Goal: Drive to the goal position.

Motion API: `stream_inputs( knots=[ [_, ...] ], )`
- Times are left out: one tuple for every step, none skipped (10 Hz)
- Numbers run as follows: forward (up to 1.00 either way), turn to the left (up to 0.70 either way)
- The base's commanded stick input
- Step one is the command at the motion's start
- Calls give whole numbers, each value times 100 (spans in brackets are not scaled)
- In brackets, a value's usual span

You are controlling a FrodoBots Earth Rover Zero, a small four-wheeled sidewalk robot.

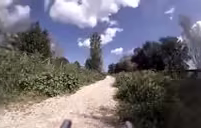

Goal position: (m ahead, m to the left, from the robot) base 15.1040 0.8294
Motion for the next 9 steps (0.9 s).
stream_inputs(
  knots=[
    [70, 0],
    [70, 0],
    [71, 0],
    [79, 0],
    [85, 0],
    [85, 0],
    [83, 0],
    [81, 0],
    [80, 0]
  ],
)
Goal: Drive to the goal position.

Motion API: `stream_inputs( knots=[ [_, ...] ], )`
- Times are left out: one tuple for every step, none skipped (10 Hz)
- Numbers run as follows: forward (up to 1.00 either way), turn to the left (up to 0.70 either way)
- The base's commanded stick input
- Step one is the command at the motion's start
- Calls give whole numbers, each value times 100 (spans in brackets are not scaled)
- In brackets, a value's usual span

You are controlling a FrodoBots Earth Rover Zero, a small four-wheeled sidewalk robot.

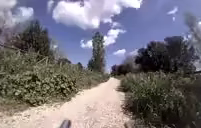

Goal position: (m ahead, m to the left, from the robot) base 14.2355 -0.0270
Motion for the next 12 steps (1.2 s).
stream_inputs(
  knots=[
    [79, 0],
    [77, 0],
    [75, 0],
    [72, 0],
    [70, -9],
    [70, -28],
    [70, -18],
    [70, 0],
    [70, -13],
    [70, -32],
    [70, -30],
    [70, -2]
  ],
)
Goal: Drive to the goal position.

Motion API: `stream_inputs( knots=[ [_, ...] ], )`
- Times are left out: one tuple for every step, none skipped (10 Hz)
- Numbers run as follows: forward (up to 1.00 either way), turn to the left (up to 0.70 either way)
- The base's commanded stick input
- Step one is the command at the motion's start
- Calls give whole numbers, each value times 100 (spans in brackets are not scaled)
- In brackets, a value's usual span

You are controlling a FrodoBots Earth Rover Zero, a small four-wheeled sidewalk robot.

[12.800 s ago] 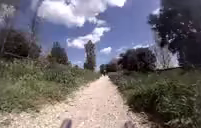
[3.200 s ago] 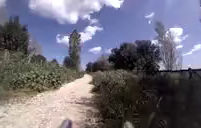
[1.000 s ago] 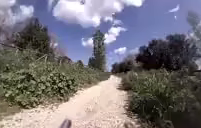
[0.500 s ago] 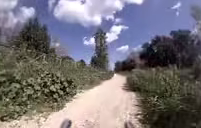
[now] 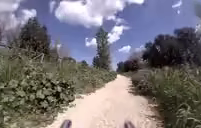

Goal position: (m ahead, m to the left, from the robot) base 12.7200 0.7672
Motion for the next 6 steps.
stream_inputs(
  knots=[
    [70, -1],
    [70, -19],
    [70, -35],
    [70, -16],
    [68, 0],
    [64, -2]
  ],
)
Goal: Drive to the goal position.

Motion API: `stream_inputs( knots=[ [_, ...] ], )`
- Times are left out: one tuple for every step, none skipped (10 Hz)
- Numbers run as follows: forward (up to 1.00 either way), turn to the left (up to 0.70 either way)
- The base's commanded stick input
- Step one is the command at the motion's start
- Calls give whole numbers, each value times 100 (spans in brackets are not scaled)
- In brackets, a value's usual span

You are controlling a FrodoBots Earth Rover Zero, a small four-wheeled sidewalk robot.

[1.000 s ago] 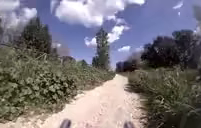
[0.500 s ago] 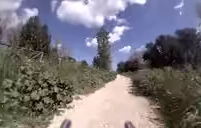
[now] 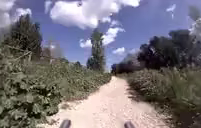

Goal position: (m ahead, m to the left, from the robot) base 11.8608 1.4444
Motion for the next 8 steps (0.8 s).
stream_inputs(
  knots=[
    [64, -8],
    [62, -25],
    [54, -48],
    [52, -26],
    [52, -6],
    [52, 0],
    [52, -13],
    [53, -51]
  ],
)
